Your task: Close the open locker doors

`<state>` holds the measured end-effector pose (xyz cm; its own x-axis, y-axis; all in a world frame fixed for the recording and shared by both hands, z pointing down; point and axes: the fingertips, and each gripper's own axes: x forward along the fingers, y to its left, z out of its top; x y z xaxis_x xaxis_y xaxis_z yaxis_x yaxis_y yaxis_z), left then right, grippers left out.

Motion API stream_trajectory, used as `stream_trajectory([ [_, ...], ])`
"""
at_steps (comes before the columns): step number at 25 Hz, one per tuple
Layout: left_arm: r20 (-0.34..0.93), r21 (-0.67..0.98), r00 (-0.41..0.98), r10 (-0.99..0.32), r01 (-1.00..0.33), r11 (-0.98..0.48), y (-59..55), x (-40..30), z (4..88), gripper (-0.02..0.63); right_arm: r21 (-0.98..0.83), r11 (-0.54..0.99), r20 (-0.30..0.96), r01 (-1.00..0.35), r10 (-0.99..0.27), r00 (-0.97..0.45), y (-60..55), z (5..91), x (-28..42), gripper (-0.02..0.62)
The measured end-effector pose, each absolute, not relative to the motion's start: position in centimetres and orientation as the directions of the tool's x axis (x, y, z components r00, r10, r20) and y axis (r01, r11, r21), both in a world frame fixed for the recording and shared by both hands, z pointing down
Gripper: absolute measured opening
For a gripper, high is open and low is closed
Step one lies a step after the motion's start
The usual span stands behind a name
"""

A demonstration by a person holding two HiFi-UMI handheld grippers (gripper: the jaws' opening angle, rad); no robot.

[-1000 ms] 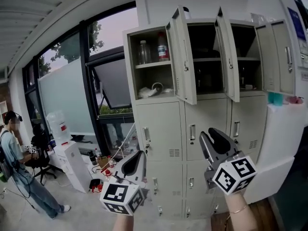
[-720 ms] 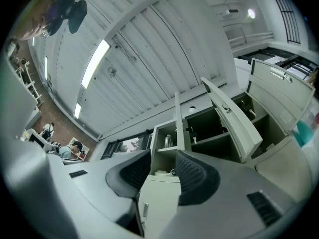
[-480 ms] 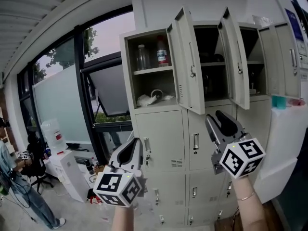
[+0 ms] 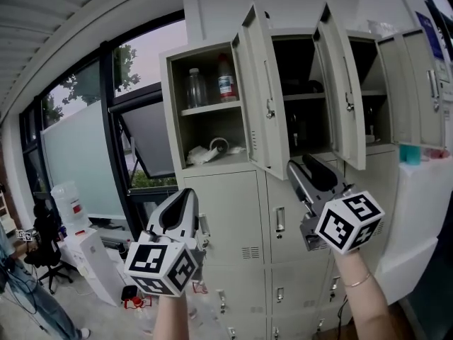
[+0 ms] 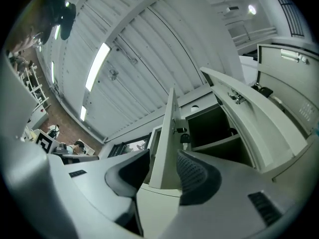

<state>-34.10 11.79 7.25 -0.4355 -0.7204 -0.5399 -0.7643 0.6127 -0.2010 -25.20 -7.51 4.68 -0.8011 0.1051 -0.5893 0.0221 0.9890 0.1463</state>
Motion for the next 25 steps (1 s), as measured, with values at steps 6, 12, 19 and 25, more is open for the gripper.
stream_trajectory([
  [6,-0.547,-0.192,-0.437,-0.714,-0.765,0.615,9.8,-35.7,6.7,0.021,0.168,0.981,-0.563,0.095,0.174,-0.808,-7.6,5.1,-27.3,0.148],
  [12,-0.544,-0.196,-0.463,-0.7,-0.741,0.642,9.6,-37.0,6.9,0.021,0.224,0.969,-0.575,0.102,0.216,-0.789,-6.3,5.3,-28.7,0.092],
  [19,-0.525,-0.166,-0.53,-0.666,-0.704,0.691,11.2,-39.9,8.5,0.021,0.365,0.929,-0.582,0.055,0.274,-0.766,-1.7,5.3,-31.3,0.115],
  [25,-0.522,-0.146,-0.599,-0.607,-0.638,0.756,13.9,-41.0,8.7,0.021,0.456,0.889,-0.575,0.045,0.333,-0.748,2.9,5.4,-35.4,0.121],
])
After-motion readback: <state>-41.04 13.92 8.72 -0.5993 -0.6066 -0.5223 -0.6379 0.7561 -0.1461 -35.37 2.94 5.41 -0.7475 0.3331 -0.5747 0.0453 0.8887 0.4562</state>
